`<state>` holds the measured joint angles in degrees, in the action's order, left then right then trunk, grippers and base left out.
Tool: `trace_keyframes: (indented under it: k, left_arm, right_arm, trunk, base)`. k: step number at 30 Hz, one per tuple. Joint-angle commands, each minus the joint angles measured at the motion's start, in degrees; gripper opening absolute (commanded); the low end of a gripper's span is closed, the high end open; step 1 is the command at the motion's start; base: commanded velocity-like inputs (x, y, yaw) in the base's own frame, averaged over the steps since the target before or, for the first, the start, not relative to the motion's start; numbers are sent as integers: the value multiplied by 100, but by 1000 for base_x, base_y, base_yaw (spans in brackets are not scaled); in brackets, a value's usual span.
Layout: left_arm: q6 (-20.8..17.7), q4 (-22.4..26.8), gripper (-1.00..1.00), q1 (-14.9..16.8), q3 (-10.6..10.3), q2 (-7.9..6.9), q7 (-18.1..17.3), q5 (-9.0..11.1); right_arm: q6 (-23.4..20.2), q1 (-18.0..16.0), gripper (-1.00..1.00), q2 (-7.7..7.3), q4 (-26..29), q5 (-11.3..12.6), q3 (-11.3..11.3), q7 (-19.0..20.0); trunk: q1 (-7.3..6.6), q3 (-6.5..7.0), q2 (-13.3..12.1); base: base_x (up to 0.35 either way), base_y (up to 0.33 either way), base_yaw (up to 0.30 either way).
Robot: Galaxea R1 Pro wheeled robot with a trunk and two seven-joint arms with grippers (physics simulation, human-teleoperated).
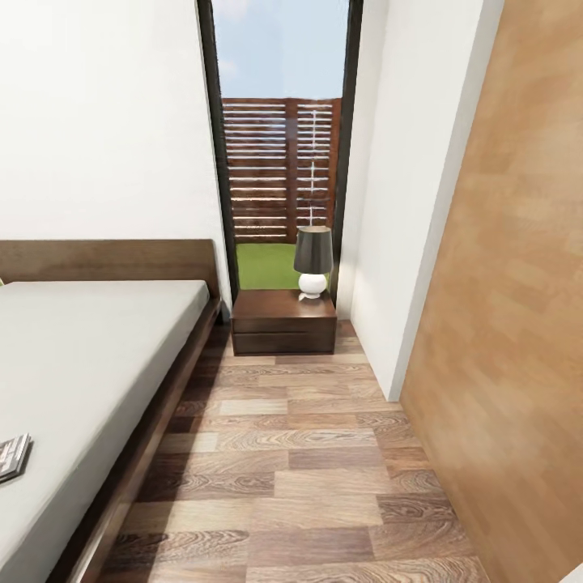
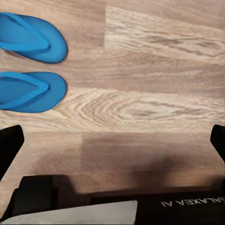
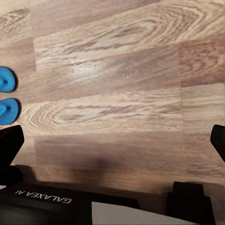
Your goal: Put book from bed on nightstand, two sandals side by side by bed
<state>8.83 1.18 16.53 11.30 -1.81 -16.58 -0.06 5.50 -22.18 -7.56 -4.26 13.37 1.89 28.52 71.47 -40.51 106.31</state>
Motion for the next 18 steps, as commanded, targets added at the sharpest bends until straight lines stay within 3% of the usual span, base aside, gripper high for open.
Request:
trace_keyframes:
  k: [1, 12, 18]
  left_arm:
    - [13, -9, 100, -36, 31, 1, -21, -1]
    - [8, -13, 100, -106, 49, -29, -4, 14]
    - [12, -12, 100, -106, 48, -30, -4, 7]
  right_arm:
    - [36, -5, 100, -3, -32, 50, 22, 30]
    - [30, 3, 100, -9, -40, 14, 22, 45]
    - [30, 3, 100, -9, -40, 12, 22, 48]
  trunk:
    - [-1, -5, 3]
    - [-1, -5, 3]
    - [-1, 2, 3]
  base:
    - [0, 0, 0]
    - [0, 0, -5]
    - [0, 0, -195]
